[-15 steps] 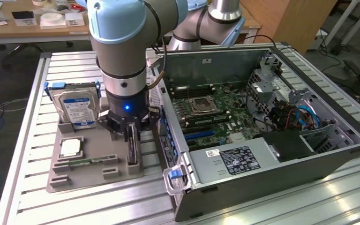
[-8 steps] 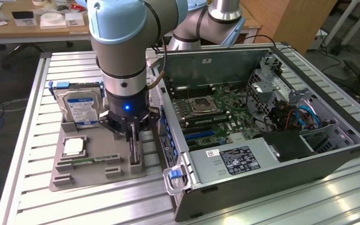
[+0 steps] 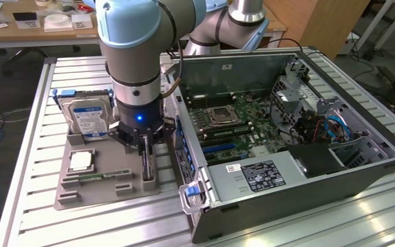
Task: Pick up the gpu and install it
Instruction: 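Pick up the gpu and move the gpu toward the slot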
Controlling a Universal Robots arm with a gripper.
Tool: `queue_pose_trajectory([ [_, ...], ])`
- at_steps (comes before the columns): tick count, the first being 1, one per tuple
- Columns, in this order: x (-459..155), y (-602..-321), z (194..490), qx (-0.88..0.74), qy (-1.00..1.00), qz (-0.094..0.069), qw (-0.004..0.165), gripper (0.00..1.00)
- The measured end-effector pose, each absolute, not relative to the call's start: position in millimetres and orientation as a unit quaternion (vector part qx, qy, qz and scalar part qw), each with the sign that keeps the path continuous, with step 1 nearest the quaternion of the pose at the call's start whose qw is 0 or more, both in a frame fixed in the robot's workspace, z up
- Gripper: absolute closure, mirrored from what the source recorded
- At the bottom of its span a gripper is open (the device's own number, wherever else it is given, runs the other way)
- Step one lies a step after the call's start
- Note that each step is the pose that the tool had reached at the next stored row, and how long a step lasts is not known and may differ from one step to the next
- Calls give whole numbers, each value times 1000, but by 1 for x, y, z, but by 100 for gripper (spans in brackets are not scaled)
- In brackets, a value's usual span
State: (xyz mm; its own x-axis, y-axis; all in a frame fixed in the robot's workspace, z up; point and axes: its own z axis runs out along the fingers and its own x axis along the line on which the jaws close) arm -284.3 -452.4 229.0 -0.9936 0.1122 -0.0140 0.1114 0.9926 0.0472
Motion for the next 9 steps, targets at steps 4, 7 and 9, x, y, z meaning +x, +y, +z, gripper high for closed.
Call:
queue_pose_trajectory([
  [4, -284, -452, 229, 30, 999, 23, 8, 73],
  [7, -284, -452, 229, 2, 1000, 24, 7, 73],
  [9, -284, -452, 228, -10, 1000, 24, 7, 73],
])
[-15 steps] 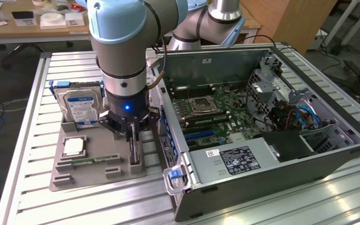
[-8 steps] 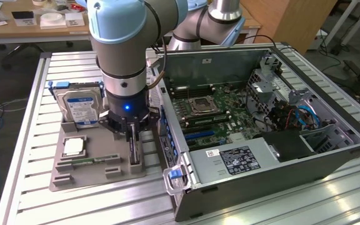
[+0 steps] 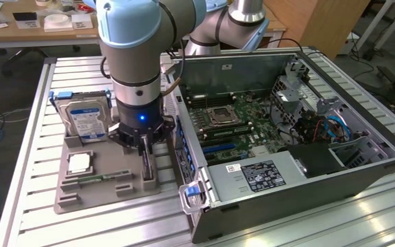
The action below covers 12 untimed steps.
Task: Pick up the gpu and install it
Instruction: 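Pick up the gpu and move the gpu toward the slot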
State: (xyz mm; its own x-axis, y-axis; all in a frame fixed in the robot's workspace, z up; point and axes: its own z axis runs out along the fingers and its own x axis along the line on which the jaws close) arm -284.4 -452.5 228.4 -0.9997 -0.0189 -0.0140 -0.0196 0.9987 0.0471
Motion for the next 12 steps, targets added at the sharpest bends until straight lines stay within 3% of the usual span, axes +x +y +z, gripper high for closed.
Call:
queue_pose_trajectory([
  [12, -284, -452, 228, -6, 1000, 24, 7, 73],
])
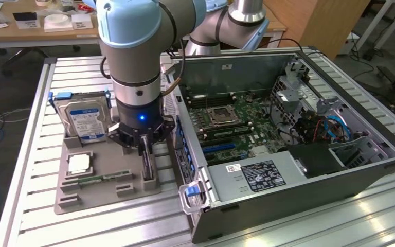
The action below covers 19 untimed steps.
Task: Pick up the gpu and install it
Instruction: 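Pick up the gpu and move the gpu toward the slot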
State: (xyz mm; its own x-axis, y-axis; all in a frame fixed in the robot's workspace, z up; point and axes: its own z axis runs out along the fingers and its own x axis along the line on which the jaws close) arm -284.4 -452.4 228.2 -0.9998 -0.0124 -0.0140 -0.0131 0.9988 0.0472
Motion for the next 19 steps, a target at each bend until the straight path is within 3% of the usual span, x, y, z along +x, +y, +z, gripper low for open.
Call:
queue_pose_trajectory([
  [10, -285, -452, 229, -1, 1000, 24, 7, 73],
  [19, -285, -452, 256, -1, 1000, 24, 7, 73],
])
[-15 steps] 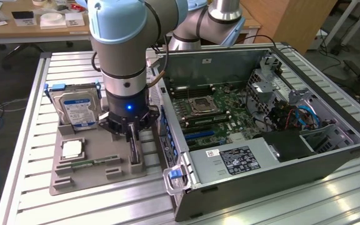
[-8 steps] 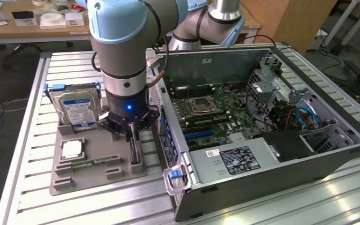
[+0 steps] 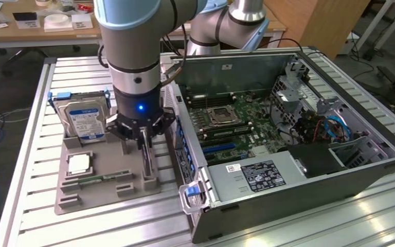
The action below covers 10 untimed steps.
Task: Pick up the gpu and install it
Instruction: 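Pick up the gpu and move the gpu toward the slot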
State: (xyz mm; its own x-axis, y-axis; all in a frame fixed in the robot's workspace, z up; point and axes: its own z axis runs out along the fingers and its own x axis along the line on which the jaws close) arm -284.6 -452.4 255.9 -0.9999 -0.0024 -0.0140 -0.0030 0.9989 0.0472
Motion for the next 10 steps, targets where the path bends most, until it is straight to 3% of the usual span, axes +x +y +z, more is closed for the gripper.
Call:
queue_pose_trajectory([
  [10, -285, -452, 300, -1, 1000, 24, 7, 73],
])
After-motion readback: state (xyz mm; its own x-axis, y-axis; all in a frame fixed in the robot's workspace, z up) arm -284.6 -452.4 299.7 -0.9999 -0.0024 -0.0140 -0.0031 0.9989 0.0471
